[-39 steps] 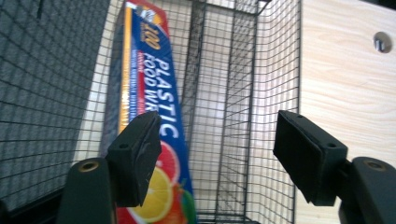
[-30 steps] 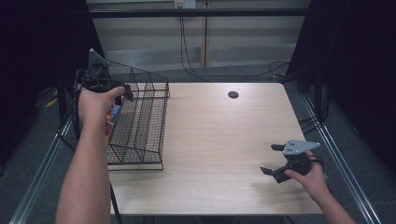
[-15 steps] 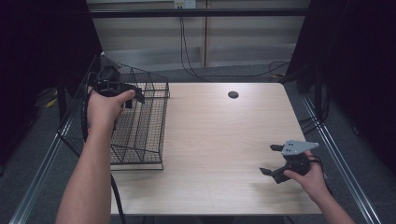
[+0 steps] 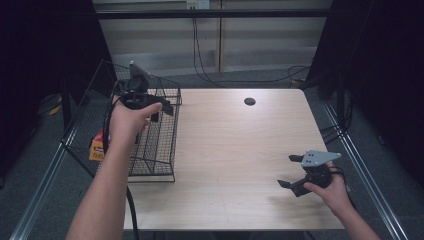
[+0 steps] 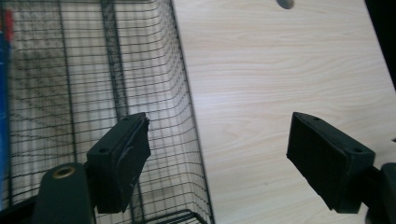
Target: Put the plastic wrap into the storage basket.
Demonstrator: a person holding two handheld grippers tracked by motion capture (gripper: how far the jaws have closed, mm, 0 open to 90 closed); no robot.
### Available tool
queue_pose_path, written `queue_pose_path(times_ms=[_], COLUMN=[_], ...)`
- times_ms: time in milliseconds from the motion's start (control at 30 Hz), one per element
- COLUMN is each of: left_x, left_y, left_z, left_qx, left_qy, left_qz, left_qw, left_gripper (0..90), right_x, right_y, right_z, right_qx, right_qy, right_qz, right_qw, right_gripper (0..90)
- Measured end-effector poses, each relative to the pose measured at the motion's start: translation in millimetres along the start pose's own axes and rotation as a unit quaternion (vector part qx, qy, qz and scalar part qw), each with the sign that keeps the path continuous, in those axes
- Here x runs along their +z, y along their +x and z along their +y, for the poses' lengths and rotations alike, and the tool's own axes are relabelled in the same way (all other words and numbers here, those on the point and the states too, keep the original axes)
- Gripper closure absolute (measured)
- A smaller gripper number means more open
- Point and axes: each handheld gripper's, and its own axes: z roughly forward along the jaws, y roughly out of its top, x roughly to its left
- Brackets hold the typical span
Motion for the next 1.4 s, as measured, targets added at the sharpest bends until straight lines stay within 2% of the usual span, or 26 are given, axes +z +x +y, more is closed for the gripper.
queue_pose_path(times_ms=[233, 333, 433, 500, 600, 733, 800, 900, 967, 1233, 1400], left_x=[13.7, 15.4, 18.5, 21.3, 24.8, 31.4, 33.5, 37.6, 40.2, 51.1, 58.2], left_y=[-15.6, -17.1, -17.6, -18.9, -19.0, -19.0, -19.0, -21.2, -23.3, -30.7, -34.4], left_z=[-8.7, -10.5, -13.5, -16.0, -19.5, -25.1, -27.9, -32.8, -35.9, -45.6, -53.1], left_qx=[0.036, 0.035, 0.047, 0.046, 0.056, 0.054, 0.059, 0.069, 0.074, 0.088, 0.103], left_qy=[0.003, 0.001, 0.002, -0.003, 0.000, -0.007, -0.004, -0.005, -0.006, -0.004, -0.004], left_qz=[-0.025, -0.030, -0.033, -0.034, -0.037, -0.042, -0.052, -0.052, -0.061, -0.076, -0.089], left_qw=[0.9990, 0.9989, 0.9983, 0.9984, 0.9978, 0.9976, 0.9969, 0.9963, 0.9954, 0.9932, 0.9907], left_gripper=[18.6, 17.7, 17.5, 17.2, 16.6, 16.4, 15.7, 15.3, 15.2, 14.1, 13.3], right_x=[0.4, 0.7, 0.5, 0.4, 0.7, 1.0, 0.7, 0.5, 0.6, 0.8, 1.2], right_y=[-0.8, 0.0, 0.0, -0.2, 0.4, 0.5, 0.6, 0.3, 0.3, 0.6, -0.5], right_z=[0.1, 0.2, 0.2, 0.2, 0.1, 0.1, 0.0, -0.3, -0.4, -1.4, -4.0], right_qx=[0.000, -0.001, 0.000, 0.000, -0.001, -0.002, -0.001, -0.001, -0.002, -0.004, -0.001], right_qy=[-0.001, 0.000, 0.000, 0.000, 0.002, 0.004, 0.004, 0.003, 0.005, 0.007, 0.011], right_qz=[0.005, 0.002, 0.002, 0.003, 0.003, 0.005, 0.003, 0.003, 0.003, 0.005, 0.004], right_qw=[1.0000, 1.0000, 1.0000, 1.0000, 1.0000, 1.0000, 1.0000, 1.0000, 1.0000, 1.0000, 0.9999], right_gripper=[3.2, 3.2, 3.2, 3.2, 3.2, 3.2, 3.2, 3.1, 3.1, 3.1, 2.5])
